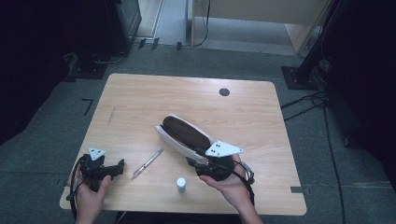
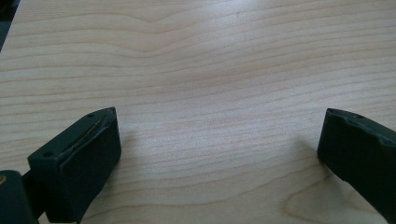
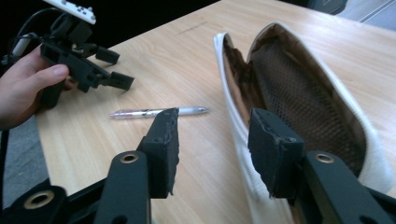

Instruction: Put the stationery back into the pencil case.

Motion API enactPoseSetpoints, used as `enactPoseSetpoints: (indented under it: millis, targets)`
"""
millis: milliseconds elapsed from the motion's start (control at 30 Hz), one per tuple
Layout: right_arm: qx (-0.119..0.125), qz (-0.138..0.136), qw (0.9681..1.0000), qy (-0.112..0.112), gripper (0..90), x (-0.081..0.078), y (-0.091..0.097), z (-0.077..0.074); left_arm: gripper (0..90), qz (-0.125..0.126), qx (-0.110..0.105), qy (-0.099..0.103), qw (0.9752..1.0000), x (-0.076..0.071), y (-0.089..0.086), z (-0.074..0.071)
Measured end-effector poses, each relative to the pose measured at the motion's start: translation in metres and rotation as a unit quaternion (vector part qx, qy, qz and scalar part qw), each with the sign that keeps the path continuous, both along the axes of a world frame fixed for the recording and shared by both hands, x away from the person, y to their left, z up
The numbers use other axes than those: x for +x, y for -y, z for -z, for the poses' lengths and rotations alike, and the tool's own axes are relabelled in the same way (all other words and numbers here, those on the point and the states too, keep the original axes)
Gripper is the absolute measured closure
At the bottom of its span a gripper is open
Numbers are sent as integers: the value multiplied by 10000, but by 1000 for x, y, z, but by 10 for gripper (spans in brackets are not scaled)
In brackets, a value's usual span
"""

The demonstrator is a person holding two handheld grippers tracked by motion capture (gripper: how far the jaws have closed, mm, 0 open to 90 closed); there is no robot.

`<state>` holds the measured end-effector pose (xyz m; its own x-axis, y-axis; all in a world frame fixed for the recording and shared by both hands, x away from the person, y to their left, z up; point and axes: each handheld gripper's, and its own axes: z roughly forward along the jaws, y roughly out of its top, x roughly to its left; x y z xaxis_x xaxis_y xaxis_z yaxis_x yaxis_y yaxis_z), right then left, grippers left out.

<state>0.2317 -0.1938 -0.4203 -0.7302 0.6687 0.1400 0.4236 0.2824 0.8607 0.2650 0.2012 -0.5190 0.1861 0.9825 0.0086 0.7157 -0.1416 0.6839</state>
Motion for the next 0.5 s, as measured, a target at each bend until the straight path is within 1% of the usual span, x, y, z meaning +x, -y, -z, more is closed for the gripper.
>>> enactPoseSetpoints:
  millis: [100, 200, 500]
  targets:
    - [10, -68, 10000, -14, 492, -2, 0, 2, 0, 0, 0, 1, 10000, 0, 0, 0]
    - [59, -63, 10000, -35, 479, -3, 1, 3, 0, 0, 0, 0, 10000, 0, 0, 0]
    - [106, -274, 9996, -23, 477, -8, -4, 4, 0, 0, 0, -1, 10000, 0, 0, 0]
